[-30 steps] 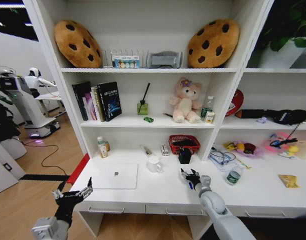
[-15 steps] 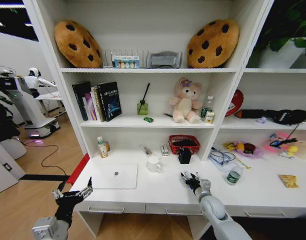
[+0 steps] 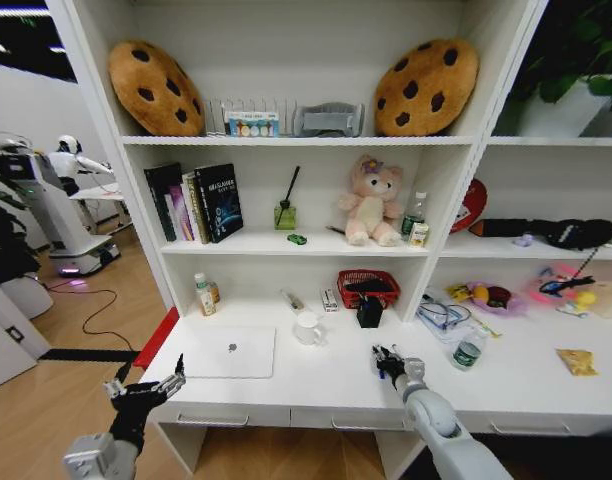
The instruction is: Organize the objects on the table.
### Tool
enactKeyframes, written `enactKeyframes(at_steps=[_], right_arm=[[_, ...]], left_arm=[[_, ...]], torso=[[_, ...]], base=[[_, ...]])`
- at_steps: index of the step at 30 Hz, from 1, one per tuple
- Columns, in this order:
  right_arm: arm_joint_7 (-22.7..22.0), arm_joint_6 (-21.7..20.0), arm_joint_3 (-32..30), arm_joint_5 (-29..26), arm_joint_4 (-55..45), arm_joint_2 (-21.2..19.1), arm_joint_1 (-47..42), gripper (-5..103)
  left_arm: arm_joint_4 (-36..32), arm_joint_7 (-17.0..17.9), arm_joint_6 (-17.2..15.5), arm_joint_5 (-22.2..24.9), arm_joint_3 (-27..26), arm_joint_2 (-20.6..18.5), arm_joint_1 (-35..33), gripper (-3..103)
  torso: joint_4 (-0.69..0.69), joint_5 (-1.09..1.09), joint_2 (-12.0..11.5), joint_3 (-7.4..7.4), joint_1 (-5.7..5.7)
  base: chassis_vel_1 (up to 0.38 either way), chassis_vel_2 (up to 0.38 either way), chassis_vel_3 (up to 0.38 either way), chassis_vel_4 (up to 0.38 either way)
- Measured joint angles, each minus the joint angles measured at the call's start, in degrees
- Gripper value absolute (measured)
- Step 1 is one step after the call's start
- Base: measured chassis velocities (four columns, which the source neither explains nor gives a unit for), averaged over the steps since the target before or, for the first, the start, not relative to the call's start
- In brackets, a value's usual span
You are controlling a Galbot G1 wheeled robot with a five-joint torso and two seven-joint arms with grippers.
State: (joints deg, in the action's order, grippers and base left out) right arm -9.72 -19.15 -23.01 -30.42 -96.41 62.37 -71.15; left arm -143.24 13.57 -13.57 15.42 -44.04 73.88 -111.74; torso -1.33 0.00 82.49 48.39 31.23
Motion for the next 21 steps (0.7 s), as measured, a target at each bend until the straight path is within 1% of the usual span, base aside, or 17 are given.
enactKeyframes(at_steps=[1, 6, 9, 10, 11, 12, 13, 14, 15, 16, 17, 18, 19, 21], right_arm=[[0.1, 0.0, 0.0, 0.0, 0.0, -0.2, 0.0, 13], [0.7, 0.4, -0.4, -0.2, -0.3, -0.8, -0.5, 13], [1.0, 2.0, -1.4, -2.5, -2.7, -1.4, -0.9, 13], [1.0, 2.0, -1.4, -2.5, -2.7, -1.4, -0.9, 13], [1.2, 2.9, -1.8, -3.6, -4.0, -1.6, -1.0, 13], [1.8, 5.6, -2.4, -4.5, -5.8, -2.3, -0.9, 13], [1.8, 5.6, -2.4, -4.5, -5.8, -2.3, -0.9, 13], [2.3, 7.8, -2.7, -4.4, -6.5, -3.0, -0.3, 13], [2.4, 9.5, -2.8, -3.9, -6.6, -3.6, 0.6, 13], [2.4, 9.5, -2.8, -3.9, -6.6, -3.6, 0.6, 13], [2.4, 11.3, -2.8, -3.1, -6.5, -4.2, 1.9, 13], [1.7, 14.3, -2.8, -1.2, -5.3, -5.1, 4.7, 13], [1.7, 14.3, -2.8, -1.2, -5.3, -5.1, 4.7, 13], [1.0, 16.1, -2.6, 0.3, -3.8, -5.5, 7.2, 13]], left_arm=[[0.0, 0.0, 0.0, 0.0, 0.0, 0.0, 0.0, 100], [0.0, 0.0, 0.0, 0.0, 0.0, 0.0, 0.0, 100], [0.0, 0.0, 0.0, 0.0, 0.0, 0.0, 0.0, 100], [0.0, 0.0, 0.0, 0.0, 0.0, 0.0, 0.0, 100], [0.0, 0.0, 0.0, 0.0, 0.0, 0.0, 0.0, 100], [0.0, 0.0, 0.0, 0.0, 0.0, 0.0, 0.0, 100], [0.0, 0.0, 0.0, 0.0, 0.0, 0.0, 0.0, 100], [0.0, 0.0, 0.0, 0.0, 0.0, 0.0, 0.0, 100], [0.0, 0.0, 0.0, 0.0, 0.0, 0.0, 0.0, 100], [0.0, 0.0, 0.0, 0.0, 0.0, 0.0, 0.0, 100], [0.0, 0.0, 0.0, 0.0, 0.0, 0.0, 0.0, 100], [0.0, 0.0, 0.0, 0.0, 0.0, 0.0, 0.0, 100], [0.0, 0.0, 0.0, 0.0, 0.0, 0.0, 0.0, 100], [0.0, 0.0, 0.0, 0.0, 0.0, 0.0, 0.0, 100]], torso=[[0.00, 0.00, 0.0, 0.00, 0.00], [0.00, 0.00, 0.0, 0.00, 0.00], [-0.01, 0.01, 0.0, 0.00, 0.00], [-0.01, 0.01, 0.0, 0.00, 0.00], [-0.01, 0.00, 0.0, 0.00, 0.00], [-0.01, 0.00, 0.0, 0.00, 0.00], [-0.01, 0.00, 0.0, 0.00, 0.00], [-0.01, 0.00, 0.0, 0.00, 0.00], [-0.01, 0.00, 0.0, 0.00, -0.01], [-0.01, 0.00, 0.0, 0.00, -0.01], [-0.01, 0.00, 0.0, 0.00, -0.01], [0.01, -0.02, 0.0, 0.00, -0.01], [0.01, -0.02, 0.0, 0.00, -0.01], [0.00, 0.01, 0.0, 0.00, -0.01]], base=[[0.000, 0.000, 0.000, 0.000], [0.000, 0.000, 0.000, 0.000], [0.000, 0.000, 0.000, 0.000], [0.000, 0.000, 0.000, 0.000], [0.000, 0.000, 0.000, 0.000], [0.000, 0.000, 0.000, 0.000], [0.000, 0.000, 0.000, 0.000], [0.000, 0.000, 0.000, 0.000], [0.000, 0.000, 0.000, 0.000], [0.000, 0.000, 0.000, 0.000], [0.000, 0.000, 0.000, 0.000], [0.000, 0.000, 0.000, 0.000], [0.000, 0.000, 0.000, 0.000], [0.000, 0.000, 0.000, 0.000]])
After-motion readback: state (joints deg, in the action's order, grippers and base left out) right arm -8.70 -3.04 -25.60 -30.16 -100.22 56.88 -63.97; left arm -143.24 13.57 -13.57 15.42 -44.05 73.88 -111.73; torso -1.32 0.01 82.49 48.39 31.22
